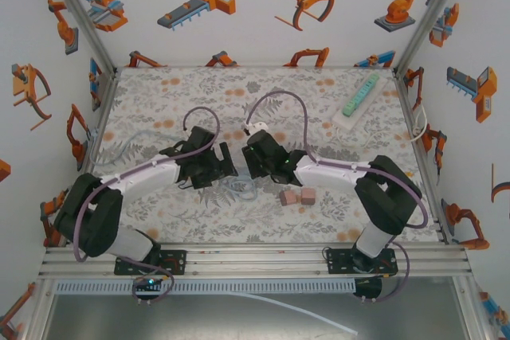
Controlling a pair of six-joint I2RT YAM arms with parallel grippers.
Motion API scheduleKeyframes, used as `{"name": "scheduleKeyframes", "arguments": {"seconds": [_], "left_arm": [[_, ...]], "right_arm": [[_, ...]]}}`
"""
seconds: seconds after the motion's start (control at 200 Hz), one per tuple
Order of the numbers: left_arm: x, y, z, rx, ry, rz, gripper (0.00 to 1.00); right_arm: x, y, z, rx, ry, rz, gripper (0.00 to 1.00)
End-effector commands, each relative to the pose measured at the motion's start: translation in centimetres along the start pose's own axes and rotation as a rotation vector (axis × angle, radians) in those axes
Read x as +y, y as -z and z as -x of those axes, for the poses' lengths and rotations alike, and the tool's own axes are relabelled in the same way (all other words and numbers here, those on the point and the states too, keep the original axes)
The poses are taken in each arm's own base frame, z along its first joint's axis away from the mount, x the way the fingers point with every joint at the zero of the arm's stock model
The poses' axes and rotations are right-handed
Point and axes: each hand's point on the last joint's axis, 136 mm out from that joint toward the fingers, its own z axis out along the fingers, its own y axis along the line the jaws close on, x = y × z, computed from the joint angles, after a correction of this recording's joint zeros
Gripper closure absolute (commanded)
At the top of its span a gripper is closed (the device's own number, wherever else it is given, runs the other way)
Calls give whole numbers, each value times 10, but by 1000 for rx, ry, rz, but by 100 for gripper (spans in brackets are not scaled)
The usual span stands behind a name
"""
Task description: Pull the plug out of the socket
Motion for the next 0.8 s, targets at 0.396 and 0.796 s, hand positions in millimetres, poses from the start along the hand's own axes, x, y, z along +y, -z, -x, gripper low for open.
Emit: {"name": "scheduleKeyframes", "arguments": {"seconds": [0.396, 0.796], "left_arm": [[0, -24, -8, 41, 50, 93, 15], [-1, -18, -7, 30, 5, 125, 18]], "right_arm": [[15, 27, 33, -84, -41, 37, 69], [14, 45, 52, -140, -70, 39, 71]]}}
